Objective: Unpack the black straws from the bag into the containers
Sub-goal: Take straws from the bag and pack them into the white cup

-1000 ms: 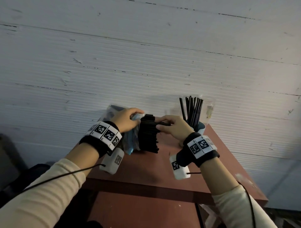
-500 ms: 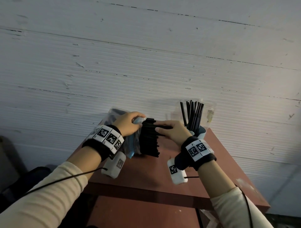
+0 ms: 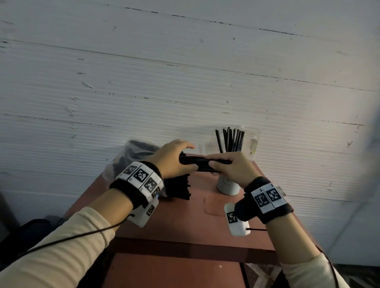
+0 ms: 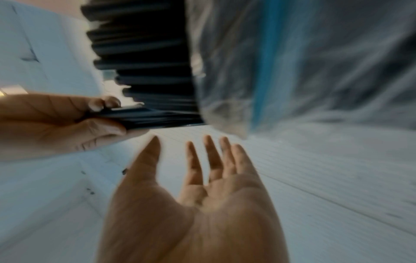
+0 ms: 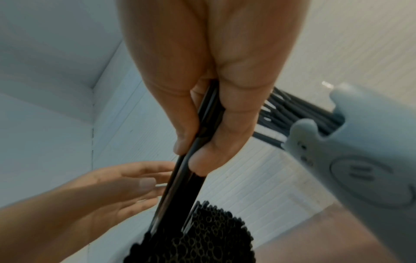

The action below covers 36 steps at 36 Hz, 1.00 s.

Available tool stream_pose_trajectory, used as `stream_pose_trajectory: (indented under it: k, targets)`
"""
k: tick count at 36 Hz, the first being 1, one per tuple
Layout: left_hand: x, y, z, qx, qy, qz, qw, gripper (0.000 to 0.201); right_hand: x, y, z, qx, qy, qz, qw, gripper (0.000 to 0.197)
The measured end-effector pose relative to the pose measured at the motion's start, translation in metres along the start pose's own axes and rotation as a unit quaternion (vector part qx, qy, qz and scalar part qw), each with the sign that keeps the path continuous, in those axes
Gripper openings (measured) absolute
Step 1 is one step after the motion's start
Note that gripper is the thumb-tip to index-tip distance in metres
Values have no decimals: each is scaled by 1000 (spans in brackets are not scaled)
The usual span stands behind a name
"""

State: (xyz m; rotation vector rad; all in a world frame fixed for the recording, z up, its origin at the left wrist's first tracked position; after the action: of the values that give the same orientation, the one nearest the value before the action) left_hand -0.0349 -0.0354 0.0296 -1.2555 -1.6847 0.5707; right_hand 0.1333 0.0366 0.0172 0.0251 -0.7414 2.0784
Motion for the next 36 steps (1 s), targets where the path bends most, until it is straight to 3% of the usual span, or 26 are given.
stream_pose_trajectory:
  k: [3,5,8,10,15,20,26,31,36]
  targets:
    - [15,21,-19,100,5,85,991,75,-12,-16,14,-37,-16,-3,999,21]
    - [21,31,-29,128,5,108,986,64,-21,-28,26,-60,-33,-4,998,22]
    - [28,37,-47,121,20,92,988,32,-33,-47,39,-87,-51,-7,995,24]
    - [31,35,-56,92,32,71,993,22,-36,-57,48,-99,-64,-13,993,25]
    - [39,34,-83,-31,37,0,999,37,-50,-97,77,-76,-109,-116,984,33]
    - [37,49,-101,-224,19,-35,974,37,-49,-103,102,-85,-187,-206,957,32]
    - [29,84,-90,-394,-36,-19,918,17,-36,-74,93,-110,-224,-197,948,32]
    - [21,114,-64,-387,-93,91,913,23,-24,-41,58,-221,-173,-104,954,24]
    - [21,117,-50,-383,-121,82,912,31,-24,-33,55,-187,-197,-117,955,25]
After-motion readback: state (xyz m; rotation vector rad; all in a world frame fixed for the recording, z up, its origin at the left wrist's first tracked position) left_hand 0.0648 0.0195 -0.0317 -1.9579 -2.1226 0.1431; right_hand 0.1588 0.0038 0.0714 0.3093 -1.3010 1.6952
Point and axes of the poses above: each hand's wrist, its own x-axis towards the middle knuckle, its own y-axis out of the palm, z = x × y, the point moved 6 cm from there along x, towards the middle knuckle, and after that the axes turned 2 degrees about -x, right-handed, at the moved point
